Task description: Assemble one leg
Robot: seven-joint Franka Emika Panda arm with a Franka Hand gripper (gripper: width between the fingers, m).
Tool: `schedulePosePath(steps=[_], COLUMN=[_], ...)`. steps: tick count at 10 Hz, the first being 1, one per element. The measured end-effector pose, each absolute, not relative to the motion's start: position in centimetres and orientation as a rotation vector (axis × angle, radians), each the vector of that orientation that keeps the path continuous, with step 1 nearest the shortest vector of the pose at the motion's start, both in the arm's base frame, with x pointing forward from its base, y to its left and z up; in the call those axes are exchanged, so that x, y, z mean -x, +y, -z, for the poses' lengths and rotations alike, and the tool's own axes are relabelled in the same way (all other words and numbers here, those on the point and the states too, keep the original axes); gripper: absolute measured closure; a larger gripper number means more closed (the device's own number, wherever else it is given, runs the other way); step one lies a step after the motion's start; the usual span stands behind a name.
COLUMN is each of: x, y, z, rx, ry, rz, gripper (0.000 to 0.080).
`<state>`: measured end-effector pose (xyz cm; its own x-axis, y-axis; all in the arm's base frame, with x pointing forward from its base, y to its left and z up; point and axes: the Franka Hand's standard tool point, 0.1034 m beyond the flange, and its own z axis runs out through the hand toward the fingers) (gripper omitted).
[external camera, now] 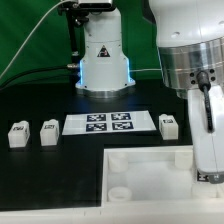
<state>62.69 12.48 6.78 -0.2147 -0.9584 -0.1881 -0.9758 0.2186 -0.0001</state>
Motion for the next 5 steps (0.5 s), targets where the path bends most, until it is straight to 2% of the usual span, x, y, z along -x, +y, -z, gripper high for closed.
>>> schedulePosePath(steps=[1,3,5], x=[-62.4,-62.0,-61.9], y=[12.7,13.1,13.2], z=[-7.1,-8.6,-8.7], rx=[1.876,1.872,1.875], ry=[2.313,2.282,2.280], rz=[-0.172,-0.187,-0.190], gripper=[0.0177,0.0158,0.0151])
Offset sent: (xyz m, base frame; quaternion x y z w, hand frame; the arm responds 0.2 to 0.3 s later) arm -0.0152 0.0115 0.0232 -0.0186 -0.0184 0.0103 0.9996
